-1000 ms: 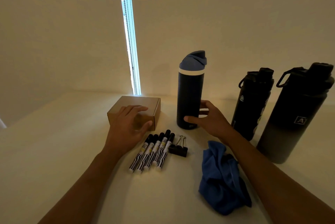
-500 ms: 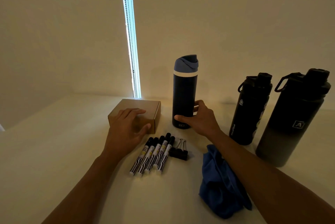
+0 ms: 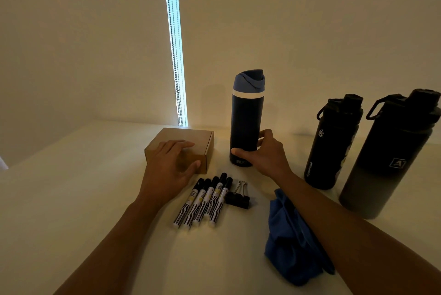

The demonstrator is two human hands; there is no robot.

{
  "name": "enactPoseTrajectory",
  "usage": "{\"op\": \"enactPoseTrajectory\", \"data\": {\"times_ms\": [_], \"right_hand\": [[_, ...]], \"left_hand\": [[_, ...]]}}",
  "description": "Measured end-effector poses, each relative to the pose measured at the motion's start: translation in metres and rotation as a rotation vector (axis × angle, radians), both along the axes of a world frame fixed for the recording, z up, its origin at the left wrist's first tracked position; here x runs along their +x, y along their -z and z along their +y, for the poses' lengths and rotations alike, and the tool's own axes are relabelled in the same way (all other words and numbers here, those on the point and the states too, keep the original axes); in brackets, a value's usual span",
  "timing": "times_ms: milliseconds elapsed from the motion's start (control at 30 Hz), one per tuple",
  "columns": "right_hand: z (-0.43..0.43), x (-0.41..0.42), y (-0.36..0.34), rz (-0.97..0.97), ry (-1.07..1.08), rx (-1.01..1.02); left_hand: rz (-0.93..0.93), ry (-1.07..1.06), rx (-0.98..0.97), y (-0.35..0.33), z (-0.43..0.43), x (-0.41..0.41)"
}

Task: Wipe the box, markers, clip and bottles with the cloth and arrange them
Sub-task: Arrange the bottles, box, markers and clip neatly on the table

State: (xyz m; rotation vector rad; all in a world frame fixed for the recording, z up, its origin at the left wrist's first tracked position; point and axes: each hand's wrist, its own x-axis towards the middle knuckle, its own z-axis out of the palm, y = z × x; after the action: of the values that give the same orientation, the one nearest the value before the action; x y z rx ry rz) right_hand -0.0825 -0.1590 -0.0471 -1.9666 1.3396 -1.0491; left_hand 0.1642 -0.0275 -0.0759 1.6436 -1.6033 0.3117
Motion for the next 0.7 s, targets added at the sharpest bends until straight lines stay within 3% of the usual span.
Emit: {"op": "enactPoseTrajectory", "data": {"times_ms": [700], "right_hand": [[0.0052,-0.0039,-0.0027,-0.001,0.002,0.015]], "left_hand": [[-0.012,0.001,0.018,0.0005,-0.0009,0.0012]]}}
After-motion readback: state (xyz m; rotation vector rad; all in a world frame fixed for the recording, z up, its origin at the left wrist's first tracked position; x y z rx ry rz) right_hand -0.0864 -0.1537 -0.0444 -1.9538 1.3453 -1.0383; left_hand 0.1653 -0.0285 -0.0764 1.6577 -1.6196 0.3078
